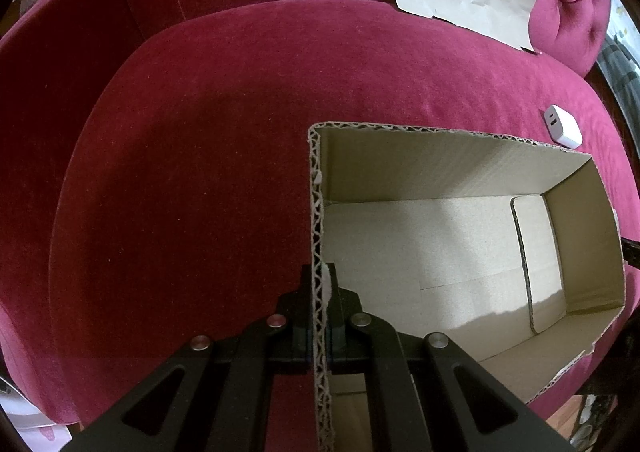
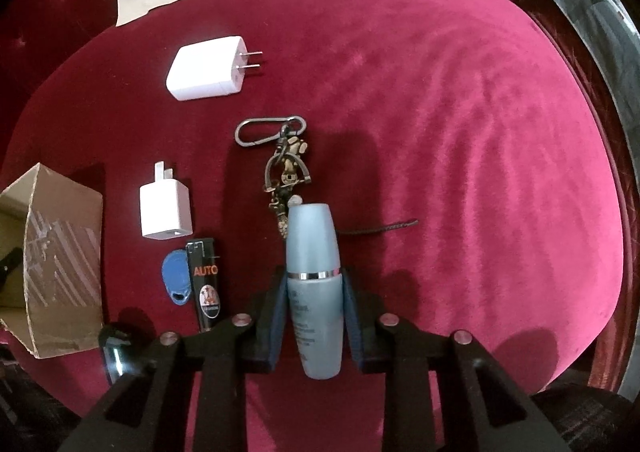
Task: Organize rigid objects
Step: 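Lift the light-blue bottle with the right gripper toward the box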
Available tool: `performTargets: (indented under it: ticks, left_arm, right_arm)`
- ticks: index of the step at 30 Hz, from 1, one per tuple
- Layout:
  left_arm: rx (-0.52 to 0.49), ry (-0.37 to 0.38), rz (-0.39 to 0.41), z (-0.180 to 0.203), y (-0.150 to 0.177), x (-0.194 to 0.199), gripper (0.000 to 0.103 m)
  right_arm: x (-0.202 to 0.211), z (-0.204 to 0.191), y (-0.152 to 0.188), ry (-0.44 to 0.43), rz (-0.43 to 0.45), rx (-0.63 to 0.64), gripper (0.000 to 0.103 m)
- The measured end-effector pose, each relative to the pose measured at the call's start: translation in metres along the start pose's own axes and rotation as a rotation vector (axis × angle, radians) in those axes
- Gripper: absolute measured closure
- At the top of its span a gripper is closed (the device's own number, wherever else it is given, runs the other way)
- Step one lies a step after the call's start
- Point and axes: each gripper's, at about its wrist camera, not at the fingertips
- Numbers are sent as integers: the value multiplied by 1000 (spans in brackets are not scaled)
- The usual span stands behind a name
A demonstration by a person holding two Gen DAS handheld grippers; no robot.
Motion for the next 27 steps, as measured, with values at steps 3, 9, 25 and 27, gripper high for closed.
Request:
performTargets:
  ticks: [3,9,25,27]
  left_arm:
    - [-2,-3,3,1,1,0,99]
    - [-1,-4,7,2,3,1,99]
    - [5,-5,8,-2,2,1,99]
    - [13,0,9,-2,2,2,99]
  right_arm:
    - [3,2,1,-1,1,-2,75]
    - [12,4,3,8,17,-6,75]
    - [58,4,12,-5,63,6,75]
    - [65,2,12,-5,71,7,75]
Point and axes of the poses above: each gripper's, at about its wrist camera, not at the fingertips, and x roughly against the way its jaws point, z to its right, y to its underside
